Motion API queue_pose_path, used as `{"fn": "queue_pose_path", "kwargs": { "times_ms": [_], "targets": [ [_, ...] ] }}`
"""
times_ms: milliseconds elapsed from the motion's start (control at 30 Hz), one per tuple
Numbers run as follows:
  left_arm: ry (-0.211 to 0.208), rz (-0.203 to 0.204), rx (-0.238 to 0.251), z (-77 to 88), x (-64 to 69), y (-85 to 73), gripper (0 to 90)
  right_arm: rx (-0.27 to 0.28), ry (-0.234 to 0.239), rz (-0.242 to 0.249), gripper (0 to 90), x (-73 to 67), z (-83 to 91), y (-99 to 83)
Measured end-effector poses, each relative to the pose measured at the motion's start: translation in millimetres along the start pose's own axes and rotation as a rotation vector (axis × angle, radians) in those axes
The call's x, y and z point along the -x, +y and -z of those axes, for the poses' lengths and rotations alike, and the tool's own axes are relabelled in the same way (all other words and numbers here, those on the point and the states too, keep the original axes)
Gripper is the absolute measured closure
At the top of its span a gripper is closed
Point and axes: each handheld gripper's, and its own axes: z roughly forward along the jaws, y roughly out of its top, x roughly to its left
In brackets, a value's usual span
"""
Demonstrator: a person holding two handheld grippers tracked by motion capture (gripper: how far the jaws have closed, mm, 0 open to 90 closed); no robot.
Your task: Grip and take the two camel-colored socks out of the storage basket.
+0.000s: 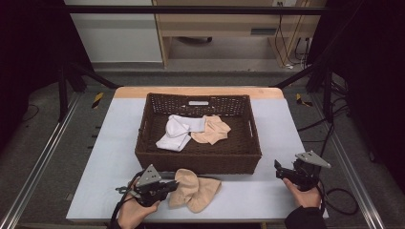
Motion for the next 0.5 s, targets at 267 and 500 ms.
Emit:
{"fn": "queue_pose_path", "kwargs": {
  "times_ms": [267, 500],
  "targets": [
    [0.021, -0.003, 0.003, -3.4, -4.7, -3.5, 73.5, -0.010, 0.002, 0.011, 5.9, -1.7, -1.7, -1.1],
    [0.059, 0.040, 0.060, 10.1, -15.1, -6.7, 52.4, -0.008, 0.004, 0.009, 5.9, -1.1, -1.2, -0.9]
  ]
}}
